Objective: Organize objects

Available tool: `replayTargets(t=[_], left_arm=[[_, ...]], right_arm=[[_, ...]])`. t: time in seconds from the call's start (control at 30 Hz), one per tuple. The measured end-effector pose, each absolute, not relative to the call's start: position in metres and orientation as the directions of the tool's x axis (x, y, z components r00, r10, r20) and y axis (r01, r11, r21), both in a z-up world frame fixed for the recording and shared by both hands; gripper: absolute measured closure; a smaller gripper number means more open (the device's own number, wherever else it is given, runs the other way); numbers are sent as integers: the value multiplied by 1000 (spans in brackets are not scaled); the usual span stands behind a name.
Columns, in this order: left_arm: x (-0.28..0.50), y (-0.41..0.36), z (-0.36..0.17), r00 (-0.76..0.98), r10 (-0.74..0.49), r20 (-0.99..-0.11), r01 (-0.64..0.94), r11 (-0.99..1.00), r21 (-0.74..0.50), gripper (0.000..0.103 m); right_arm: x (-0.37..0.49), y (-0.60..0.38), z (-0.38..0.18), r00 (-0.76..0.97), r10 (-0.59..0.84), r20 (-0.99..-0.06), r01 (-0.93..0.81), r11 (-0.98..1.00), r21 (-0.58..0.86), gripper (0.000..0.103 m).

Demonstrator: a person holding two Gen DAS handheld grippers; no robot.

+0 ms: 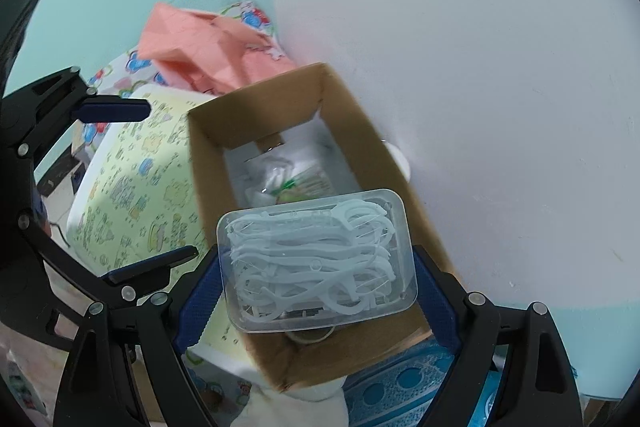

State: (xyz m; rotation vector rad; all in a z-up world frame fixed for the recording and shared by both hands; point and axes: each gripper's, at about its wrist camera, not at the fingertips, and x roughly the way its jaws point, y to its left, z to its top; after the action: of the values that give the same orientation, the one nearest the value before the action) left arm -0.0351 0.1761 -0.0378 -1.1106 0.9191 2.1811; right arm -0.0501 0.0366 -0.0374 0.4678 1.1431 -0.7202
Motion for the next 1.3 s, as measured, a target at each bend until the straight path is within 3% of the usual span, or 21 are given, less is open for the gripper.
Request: replayTargets(t=[0.33, 0.63, 1.07, 1.3], left_arm=[[-56, 191, -57, -497, 150, -854, -699, -652, 292, 3], [-60, 196, -61, -514, 139, -846, -676, -674, 300, 3], [-42, 173, -46, -527, 136, -839, -592, -767, 247, 2], [-21, 141, -35, -528, 70, -846, -514, -819, 254, 2]], right_arm=[[-54, 12, -61, 235, -251, -939, 756, 655, 15, 13], [-59, 1, -73, 296, -175, -939, 802, 579, 145, 12], [-58, 32, -52, 309, -226, -924, 840, 521, 154, 8], [-48, 60, -39, 317, -264, -911, 863, 479, 162, 7]])
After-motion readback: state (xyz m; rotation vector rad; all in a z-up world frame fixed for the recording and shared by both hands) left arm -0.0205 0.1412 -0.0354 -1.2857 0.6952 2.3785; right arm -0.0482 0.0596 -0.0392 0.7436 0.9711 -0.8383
